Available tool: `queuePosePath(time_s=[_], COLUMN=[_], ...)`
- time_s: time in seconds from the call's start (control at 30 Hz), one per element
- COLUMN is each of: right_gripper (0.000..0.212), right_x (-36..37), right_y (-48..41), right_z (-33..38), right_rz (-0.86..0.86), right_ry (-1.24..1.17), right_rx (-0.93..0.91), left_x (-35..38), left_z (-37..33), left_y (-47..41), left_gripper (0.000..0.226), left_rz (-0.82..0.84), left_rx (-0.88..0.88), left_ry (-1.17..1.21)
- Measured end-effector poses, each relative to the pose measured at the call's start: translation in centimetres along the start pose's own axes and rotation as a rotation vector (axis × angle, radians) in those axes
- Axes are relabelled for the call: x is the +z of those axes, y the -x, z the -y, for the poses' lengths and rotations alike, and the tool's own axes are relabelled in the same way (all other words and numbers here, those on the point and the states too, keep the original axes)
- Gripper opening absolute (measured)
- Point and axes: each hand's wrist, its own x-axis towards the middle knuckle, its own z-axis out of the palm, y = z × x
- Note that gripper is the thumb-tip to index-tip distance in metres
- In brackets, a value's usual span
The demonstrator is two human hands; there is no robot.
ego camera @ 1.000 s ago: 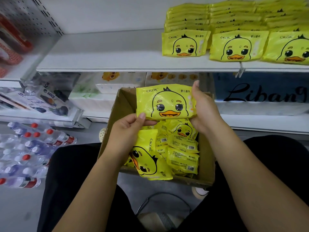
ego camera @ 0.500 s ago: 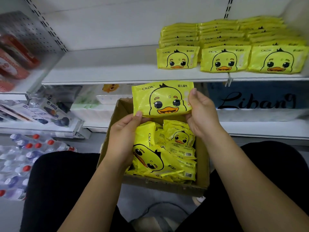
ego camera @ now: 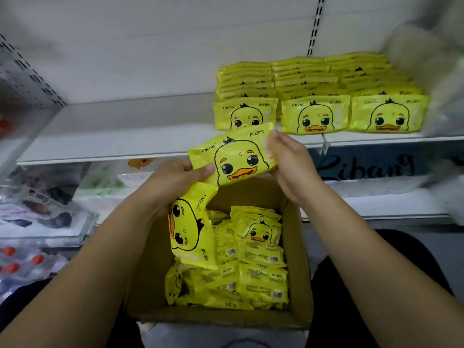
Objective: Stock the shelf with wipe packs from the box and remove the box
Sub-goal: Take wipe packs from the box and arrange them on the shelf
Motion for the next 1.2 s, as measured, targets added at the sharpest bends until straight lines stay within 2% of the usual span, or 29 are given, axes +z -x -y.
queuePosePath(time_s=[0.13,0.23,0.3,0.37,0.4,0.5,0.6,0.67,0.77,1.03,1.2], right_gripper=[0.069,0.068,0.068,0.046,0.042,0.049,0.049,0.051,0.064,0.080,0.084], right_x=[-0.4,-1.3,-1.7,-1.8,-1.8,-1.0,-0.5,-0.3,-0.1,0.0,0.3], right_y=[-4.3,-7.9,-9.5,-10.8,-11.3,-12.7,-13.6,-13.9,-14.2,-14.5,-13.9], right_z=[1.3,0.5,-0.4,-1.2,-1.6,-2.0,-2.4,-2.7,-2.9,-2.7,-3.0], right_rz=[0.153,0.102,0.008,-0.083,-0.132,-0.223,-0.284,-0.310,-0.332,-0.353,-0.392], right_ry=[0.466,0.604,0.596,0.530,0.525,0.562,0.631,0.693,0.739,0.719,0.707], right_rx=[-0.094,-0.158,-0.196,-0.229,-0.240,-0.291,-0.311,-0.314,-0.316,-0.298,-0.362], left_x=[-0.3,-0.4,-0.3,-0.3,-0.3,-0.2,-0.3,-0.3,-0.4,-0.1,0.3], left_z=[-1.6,-2.7,-3.5,-4.2,-4.5,-5.0,-4.8,-4.5,-4.3,-4.5,-3.3], left_y=[-5.0,-8.5,-10.8,-12.8,-13.7,-16.0,-17.6,-18.4,-19.1,-20.3,-19.9], left_gripper=[0.021,0.017,0.015,0.019,0.023,0.033,0.041,0.042,0.040,0.041,0.046], left_rz=[-0.112,-0.101,-0.105,-0.144,-0.176,-0.267,-0.324,-0.333,-0.326,-0.308,-0.342], left_rx=[0.038,0.075,0.126,0.188,0.220,0.295,0.287,0.275,0.265,0.296,0.310], left_ry=[-0.064,-0.153,-0.272,-0.380,-0.434,-0.532,-0.587,-0.619,-0.609,-0.611,-0.552])
